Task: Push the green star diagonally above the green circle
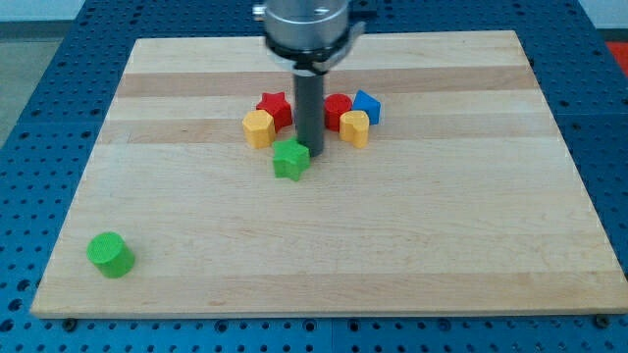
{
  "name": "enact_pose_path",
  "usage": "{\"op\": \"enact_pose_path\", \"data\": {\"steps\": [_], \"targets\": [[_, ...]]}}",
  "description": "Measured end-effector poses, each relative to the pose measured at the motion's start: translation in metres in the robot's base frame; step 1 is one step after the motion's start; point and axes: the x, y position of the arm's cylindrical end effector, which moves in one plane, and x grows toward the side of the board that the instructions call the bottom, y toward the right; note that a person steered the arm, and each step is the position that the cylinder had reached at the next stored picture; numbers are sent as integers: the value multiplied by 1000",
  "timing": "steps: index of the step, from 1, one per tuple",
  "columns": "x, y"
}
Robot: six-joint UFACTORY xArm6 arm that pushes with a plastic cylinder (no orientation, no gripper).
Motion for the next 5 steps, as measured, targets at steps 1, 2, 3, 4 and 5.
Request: {"op": "enact_pose_path", "data": {"steps": [1,2,3,4,5], "targets": [[1,-33],[11,-52],[17,-51],[16,-29],[18,-10]]}}
